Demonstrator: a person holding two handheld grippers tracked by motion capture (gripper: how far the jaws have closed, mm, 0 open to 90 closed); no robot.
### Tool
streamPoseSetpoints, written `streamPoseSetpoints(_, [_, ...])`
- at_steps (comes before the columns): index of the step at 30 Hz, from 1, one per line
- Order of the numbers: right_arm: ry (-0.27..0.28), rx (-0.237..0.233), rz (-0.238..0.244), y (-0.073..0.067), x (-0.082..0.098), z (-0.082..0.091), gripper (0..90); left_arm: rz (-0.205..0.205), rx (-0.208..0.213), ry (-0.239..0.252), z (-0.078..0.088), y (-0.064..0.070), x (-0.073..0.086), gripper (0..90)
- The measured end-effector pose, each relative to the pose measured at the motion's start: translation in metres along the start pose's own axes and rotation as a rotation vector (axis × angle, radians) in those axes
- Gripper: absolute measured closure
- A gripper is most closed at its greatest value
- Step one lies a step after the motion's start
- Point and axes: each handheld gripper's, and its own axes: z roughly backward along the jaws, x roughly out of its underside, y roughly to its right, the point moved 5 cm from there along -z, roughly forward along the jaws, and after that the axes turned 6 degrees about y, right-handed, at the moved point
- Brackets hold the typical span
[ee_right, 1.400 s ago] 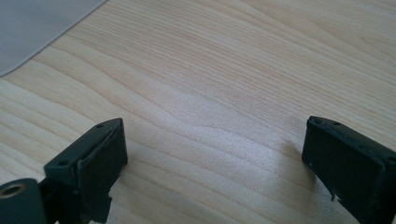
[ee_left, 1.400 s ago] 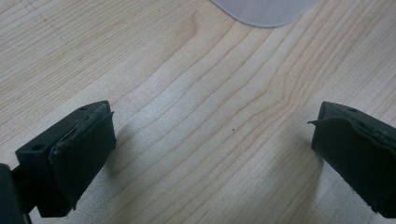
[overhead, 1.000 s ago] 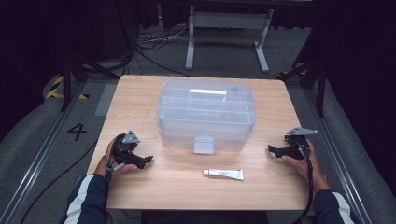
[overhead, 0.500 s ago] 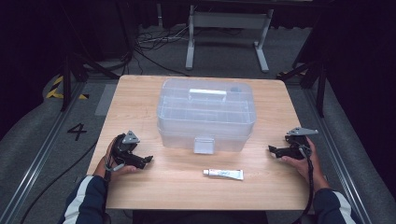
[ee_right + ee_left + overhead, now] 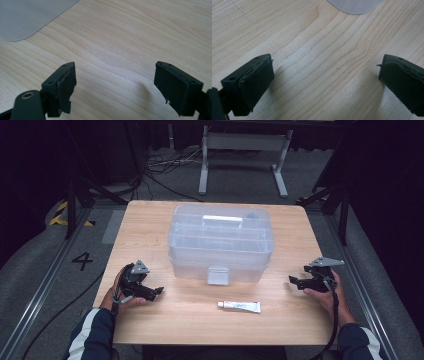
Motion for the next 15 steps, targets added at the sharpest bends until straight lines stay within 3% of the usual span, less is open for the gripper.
streamPoseSetpoints(15, [0.077, -0.023, 0.053, -0.017, -0.019, 0.026, 19.4, 0.001, 0.000, 0.000, 0.000, 0.000, 0.000, 0.2])
